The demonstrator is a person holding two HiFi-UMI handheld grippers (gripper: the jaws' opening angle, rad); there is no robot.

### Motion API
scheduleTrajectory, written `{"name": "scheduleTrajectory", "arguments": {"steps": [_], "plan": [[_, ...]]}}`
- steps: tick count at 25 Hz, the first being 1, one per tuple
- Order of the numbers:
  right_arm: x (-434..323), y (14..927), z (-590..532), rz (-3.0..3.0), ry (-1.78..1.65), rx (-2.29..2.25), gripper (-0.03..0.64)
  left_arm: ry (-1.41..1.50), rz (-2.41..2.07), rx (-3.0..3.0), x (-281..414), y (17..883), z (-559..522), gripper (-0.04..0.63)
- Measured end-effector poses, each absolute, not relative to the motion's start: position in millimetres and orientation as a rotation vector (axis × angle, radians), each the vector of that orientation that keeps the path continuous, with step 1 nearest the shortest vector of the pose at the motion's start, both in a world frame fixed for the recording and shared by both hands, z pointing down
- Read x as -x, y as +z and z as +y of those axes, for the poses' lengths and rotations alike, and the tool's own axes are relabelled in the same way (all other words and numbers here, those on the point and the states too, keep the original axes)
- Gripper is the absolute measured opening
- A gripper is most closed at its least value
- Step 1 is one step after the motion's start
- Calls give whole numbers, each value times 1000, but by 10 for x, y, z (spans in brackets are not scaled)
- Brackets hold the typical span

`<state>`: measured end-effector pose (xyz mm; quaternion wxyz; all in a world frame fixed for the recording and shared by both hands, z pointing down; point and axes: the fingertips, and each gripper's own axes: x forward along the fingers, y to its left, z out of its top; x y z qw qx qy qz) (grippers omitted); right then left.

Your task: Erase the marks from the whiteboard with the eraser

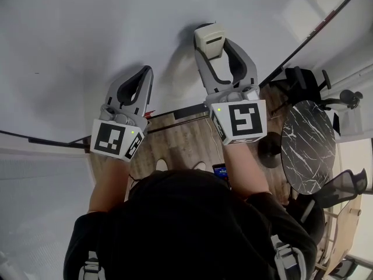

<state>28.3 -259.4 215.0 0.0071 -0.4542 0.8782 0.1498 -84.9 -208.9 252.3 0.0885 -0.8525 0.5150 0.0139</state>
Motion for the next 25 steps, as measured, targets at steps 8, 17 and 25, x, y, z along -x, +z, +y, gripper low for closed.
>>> {"name": "scheduleTrajectory", "arguments": {"steps": [8, 17, 25], "plan": [[382, 2148, -2489, 2840, 536, 1303, 222, 55, 1567, 2516, 1022, 2480, -2031, 3], [426, 2127, -2549, 2819, 585, 1355, 224, 45, 1575, 2526, 1052, 2543, -1997, 5], [90, 2078, -2700, 2772, 531, 1413, 225, 47, 1566, 2538, 964, 2546, -2046, 3]]}}
